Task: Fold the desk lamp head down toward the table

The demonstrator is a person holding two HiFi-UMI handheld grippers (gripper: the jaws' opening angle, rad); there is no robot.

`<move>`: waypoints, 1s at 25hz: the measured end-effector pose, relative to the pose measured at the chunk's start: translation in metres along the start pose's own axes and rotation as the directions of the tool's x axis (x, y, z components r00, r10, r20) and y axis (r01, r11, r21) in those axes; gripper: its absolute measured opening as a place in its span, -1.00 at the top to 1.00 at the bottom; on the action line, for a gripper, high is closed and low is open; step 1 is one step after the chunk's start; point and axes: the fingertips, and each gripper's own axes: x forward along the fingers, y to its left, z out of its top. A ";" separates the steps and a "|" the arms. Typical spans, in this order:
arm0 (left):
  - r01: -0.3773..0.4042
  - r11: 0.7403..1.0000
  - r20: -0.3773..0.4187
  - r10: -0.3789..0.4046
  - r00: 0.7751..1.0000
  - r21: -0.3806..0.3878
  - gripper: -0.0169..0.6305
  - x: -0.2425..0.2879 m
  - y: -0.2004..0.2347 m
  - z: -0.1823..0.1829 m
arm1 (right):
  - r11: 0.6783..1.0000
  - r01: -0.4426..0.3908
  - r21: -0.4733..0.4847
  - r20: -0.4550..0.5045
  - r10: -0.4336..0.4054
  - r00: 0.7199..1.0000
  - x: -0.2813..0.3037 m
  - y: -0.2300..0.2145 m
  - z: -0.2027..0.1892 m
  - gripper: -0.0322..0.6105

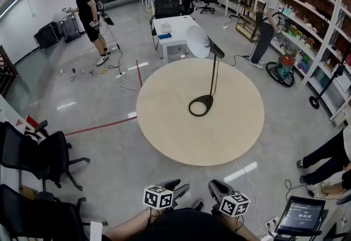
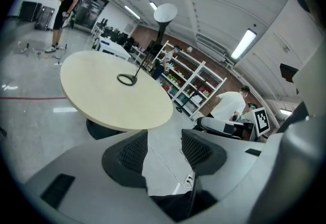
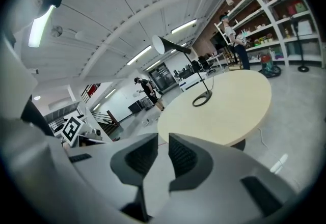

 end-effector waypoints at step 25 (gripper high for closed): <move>-0.096 0.995 0.081 0.096 0.992 0.003 0.28 0.077 0.005 0.069 | 0.999 -0.012 0.042 0.007 0.012 1.000 0.024 -0.099 0.059 0.69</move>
